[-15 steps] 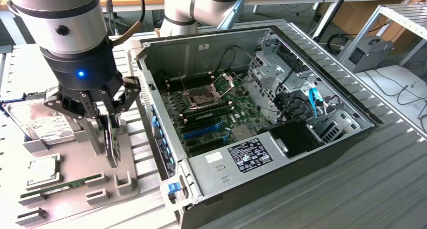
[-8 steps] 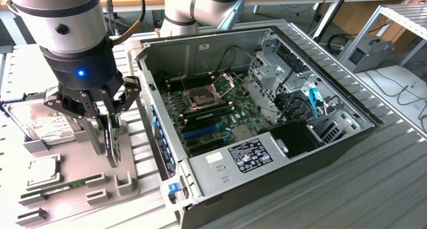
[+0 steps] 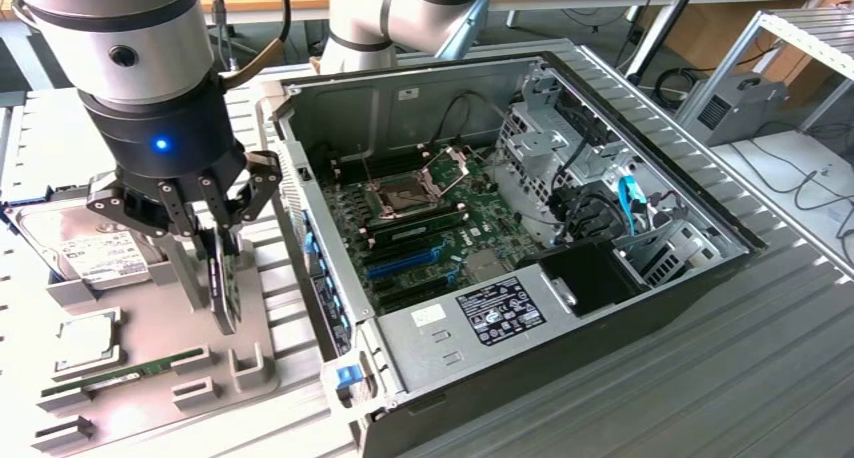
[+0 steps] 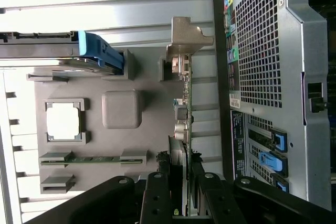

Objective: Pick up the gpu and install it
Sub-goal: 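Pick up the gpu and move the gpu toward the slot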

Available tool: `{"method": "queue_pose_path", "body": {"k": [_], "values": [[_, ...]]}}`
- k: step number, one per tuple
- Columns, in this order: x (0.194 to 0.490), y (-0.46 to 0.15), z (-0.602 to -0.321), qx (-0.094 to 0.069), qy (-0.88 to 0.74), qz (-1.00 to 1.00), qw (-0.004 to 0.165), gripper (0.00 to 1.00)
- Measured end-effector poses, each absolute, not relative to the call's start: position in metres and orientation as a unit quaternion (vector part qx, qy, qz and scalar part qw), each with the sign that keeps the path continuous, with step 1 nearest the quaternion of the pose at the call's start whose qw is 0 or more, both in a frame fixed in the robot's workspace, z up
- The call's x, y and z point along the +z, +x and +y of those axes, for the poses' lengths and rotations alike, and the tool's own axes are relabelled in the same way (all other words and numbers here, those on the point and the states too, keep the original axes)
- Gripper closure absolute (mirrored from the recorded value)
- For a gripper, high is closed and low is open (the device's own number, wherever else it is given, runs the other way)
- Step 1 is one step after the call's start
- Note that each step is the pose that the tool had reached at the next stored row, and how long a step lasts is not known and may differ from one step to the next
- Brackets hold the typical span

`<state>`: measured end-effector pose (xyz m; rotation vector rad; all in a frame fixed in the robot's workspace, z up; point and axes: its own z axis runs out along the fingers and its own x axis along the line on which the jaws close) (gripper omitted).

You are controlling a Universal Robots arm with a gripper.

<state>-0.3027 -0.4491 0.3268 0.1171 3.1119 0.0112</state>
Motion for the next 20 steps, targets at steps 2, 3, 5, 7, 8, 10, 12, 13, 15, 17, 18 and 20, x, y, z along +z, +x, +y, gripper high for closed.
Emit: {"method": "queue_pose_path", "body": {"k": [2, 3, 5, 7, 8, 10, 12, 13, 15, 17, 18, 20], "values": [[0.3269, -0.3029, -0.4491, 0.004, 0.038, 0.999, 0.014, 0.74], [0.3269, -0.3029, -0.4491, 0.004, 0.038, 0.999, 0.014, 0.74], [0.3274, -0.3029, -0.4491, 0.004, 0.038, 0.999, 0.014, 0.74], [0.3276, -0.3029, -0.4491, 0.004, 0.038, 0.999, 0.014, 0.74], [0.3277, -0.3030, -0.4491, 0.004, 0.038, 0.999, 0.014, 0.74], [0.3277, -0.3030, -0.4491, 0.004, 0.038, 0.999, 0.014, 0.74], [0.3282, -0.3030, -0.4491, 0.004, 0.038, 0.999, 0.014, 0.74], [0.3283, -0.3030, -0.4491, 0.004, 0.038, 0.999, 0.014, 0.74], [0.3286, -0.3030, -0.4491, 0.004, 0.038, 0.999, 0.014, 0.74], [0.3288, -0.3030, -0.4491, 0.004, 0.038, 0.999, 0.014, 0.74], [0.3289, -0.3030, -0.4491, 0.004, 0.038, 0.999, 0.014, 0.74], [0.3290, -0.3030, -0.4491, 0.004, 0.038, 0.999, 0.014, 0.74]]}}
